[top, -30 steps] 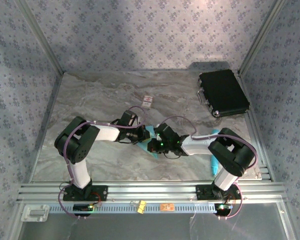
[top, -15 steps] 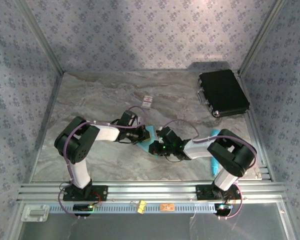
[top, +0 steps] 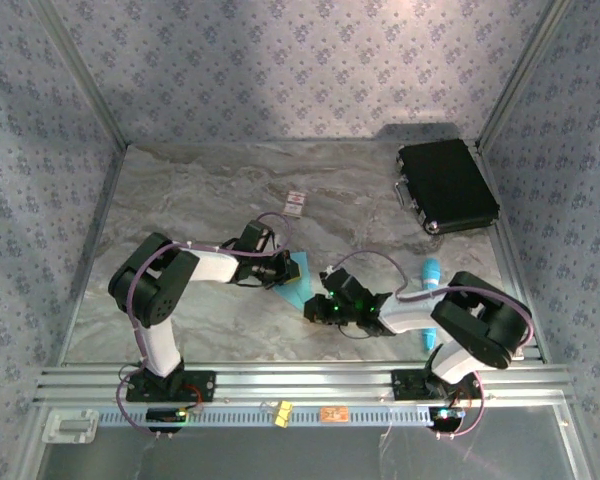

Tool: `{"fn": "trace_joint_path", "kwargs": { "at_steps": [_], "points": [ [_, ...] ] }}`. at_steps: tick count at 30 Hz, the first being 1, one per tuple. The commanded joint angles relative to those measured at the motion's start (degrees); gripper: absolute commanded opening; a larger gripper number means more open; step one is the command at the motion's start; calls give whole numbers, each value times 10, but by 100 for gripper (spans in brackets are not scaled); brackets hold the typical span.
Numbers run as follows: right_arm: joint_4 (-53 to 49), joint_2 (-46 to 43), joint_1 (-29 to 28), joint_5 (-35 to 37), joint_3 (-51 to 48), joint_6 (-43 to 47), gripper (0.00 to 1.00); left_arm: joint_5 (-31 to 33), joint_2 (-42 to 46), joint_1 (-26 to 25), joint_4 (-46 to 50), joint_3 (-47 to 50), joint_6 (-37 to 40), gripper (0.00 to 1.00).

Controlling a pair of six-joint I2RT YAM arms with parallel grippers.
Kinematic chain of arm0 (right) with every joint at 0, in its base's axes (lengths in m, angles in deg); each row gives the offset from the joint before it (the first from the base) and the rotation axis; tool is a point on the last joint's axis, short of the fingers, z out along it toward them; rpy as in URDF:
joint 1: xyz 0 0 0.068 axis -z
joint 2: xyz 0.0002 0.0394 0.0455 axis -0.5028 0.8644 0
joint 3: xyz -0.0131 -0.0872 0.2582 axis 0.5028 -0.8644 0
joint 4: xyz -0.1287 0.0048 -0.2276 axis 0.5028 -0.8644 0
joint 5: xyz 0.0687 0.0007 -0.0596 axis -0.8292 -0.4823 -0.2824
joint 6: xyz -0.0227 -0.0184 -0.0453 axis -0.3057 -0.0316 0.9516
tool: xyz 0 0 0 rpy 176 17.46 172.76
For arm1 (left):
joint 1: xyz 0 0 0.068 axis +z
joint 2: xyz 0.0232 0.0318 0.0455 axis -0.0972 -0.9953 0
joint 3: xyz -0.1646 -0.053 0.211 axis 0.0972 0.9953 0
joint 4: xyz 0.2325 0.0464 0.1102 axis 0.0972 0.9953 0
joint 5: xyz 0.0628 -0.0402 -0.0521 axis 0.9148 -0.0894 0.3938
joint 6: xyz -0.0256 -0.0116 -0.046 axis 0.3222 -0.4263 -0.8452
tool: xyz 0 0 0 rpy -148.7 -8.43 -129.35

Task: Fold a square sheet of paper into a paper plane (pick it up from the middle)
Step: Fourth fold the wing at the center of the table.

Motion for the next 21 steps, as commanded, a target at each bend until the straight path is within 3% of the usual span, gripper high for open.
{"fn": "trace_joint_path", "kwargs": {
  "at_steps": [1, 9, 15, 21],
  "points": [
    [-67, -15, -20, 2, -33, -18, 5, 50, -11, 13, 40, 20, 12, 2],
    [-87, -61, -25, 14, -51, -25, 5, 47, -12, 13, 32, 23, 9, 2],
    [-139, -132, 3, 13, 16, 26, 6, 47, -12, 10, 31, 22, 10, 2],
    [-133, -77, 54, -12, 73, 49, 6, 48, -11, 8, 32, 21, 10, 2]
  ]
}}
